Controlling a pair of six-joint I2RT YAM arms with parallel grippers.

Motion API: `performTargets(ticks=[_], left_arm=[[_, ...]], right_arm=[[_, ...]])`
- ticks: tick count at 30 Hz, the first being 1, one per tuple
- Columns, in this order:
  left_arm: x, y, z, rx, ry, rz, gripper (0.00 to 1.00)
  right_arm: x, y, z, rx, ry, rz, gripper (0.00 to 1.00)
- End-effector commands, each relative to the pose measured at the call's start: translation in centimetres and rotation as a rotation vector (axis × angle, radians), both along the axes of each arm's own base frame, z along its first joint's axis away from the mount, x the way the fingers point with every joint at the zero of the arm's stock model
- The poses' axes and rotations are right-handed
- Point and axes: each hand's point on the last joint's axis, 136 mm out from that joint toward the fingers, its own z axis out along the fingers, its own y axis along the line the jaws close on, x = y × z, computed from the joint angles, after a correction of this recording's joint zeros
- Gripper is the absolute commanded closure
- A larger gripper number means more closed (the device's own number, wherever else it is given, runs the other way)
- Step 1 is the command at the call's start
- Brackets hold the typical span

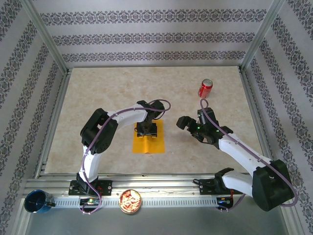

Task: Fold a paper plane with a square sheet of paper (pick it up from the middle)
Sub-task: First fold the square sheet of paper in half at the center of the table.

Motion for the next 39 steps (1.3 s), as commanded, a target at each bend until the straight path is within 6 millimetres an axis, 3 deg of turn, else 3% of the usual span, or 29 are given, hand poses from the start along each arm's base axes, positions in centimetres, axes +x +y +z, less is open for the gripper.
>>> performTargets(ticks=[1, 7, 17, 23, 28, 30, 33, 39], left_arm=[[-0.3, -1.9, 0.5, -0.071, -0.017, -0.049, 0.52], [0.3, -2.7, 2.3, -0.132, -0.069, -0.060, 0.61], [1.0, -5.9, 7.1, -0.367, -0.156, -0.083, 0.62], [1.1, -10.2, 11.5, -0.706, -0.172, -0.100, 0.61], [1.6, -12.1, 14.5, -0.997, -0.177, -0.067, 0.60], [1.7, -11.9, 14.2, -1.035, -0.174, -0.049, 0.60], [1.8, -10.7, 12.3, -1.000, -0.160, -0.015, 0.60], [1.4, -7.8, 7.6, -0.822, -0.129, 0.013, 0.60]], right_arm=[[-0.1, -0.8, 0.0, -0.025, 0.005, -0.037, 0.02], [-0.2, -2.3, 0.6, -0.061, -0.013, -0.041, 0.02], [-0.6, -4.0, 1.7, -0.031, -0.070, -0.091, 0.02], [-0.6, -4.5, 2.6, -0.017, -0.109, -0.096, 0.02], [0.1, -2.8, 5.1, 0.116, -0.178, -0.055, 0.02], [0.3, -2.4, 6.1, 0.180, -0.244, -0.067, 0.02], [0.4, -1.9, 8.0, 0.245, -0.369, -0.045, 0.02], [-0.3, -1.0, 7.7, 0.244, -0.353, 0.027, 0.07]])
